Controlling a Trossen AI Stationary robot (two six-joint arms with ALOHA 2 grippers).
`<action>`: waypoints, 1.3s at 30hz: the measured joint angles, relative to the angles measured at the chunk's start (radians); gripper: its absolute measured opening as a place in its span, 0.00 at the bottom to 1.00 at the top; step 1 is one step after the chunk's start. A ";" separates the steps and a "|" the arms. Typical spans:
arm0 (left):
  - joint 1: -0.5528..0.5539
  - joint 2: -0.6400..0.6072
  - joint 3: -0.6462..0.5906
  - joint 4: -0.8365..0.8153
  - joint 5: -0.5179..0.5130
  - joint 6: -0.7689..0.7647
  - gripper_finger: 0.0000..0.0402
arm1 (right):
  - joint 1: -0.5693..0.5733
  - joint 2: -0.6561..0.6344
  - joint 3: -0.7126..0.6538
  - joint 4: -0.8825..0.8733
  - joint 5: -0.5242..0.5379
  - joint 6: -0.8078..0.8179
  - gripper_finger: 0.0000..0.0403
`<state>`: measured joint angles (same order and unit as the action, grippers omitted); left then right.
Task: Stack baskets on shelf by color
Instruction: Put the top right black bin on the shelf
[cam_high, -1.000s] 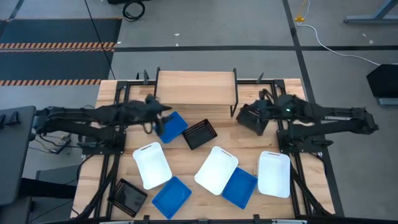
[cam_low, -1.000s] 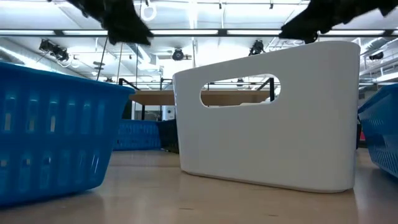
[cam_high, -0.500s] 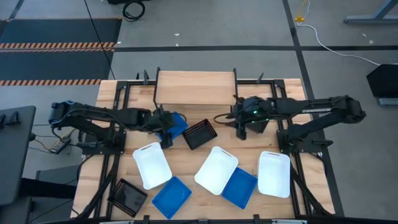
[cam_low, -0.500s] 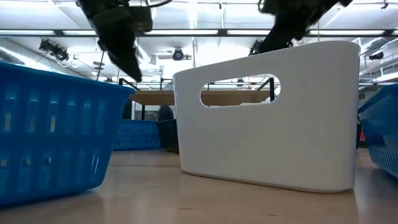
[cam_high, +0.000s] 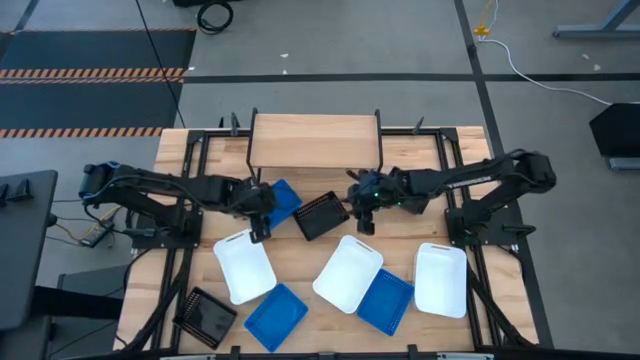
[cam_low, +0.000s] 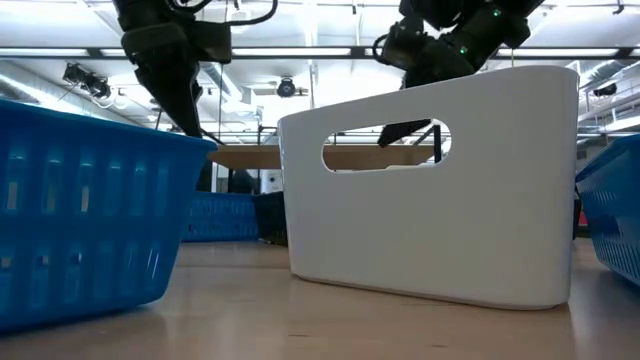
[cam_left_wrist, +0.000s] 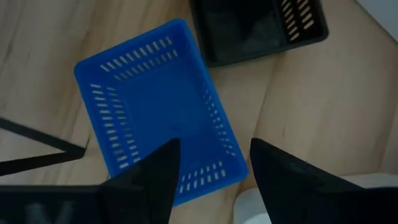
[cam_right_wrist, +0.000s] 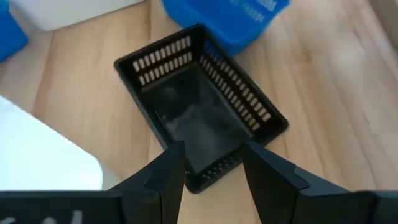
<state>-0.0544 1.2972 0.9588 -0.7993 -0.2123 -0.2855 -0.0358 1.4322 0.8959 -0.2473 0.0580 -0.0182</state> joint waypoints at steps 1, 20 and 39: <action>-0.003 0.000 0.000 -0.001 0.000 0.000 0.50 | 0.007 0.009 0.000 0.012 -0.003 -0.020 0.42; 0.027 0.245 0.000 0.020 0.059 -0.115 0.56 | 0.060 0.024 0.000 0.140 0.001 -0.064 0.42; 0.058 0.304 -0.001 0.117 0.060 -0.096 0.36 | 0.060 0.024 0.000 0.050 0.001 -0.026 0.42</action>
<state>0.0036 1.6009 0.9581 -0.6822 -0.1528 -0.3813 0.0242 1.4559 0.8955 -0.1972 0.0589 -0.0444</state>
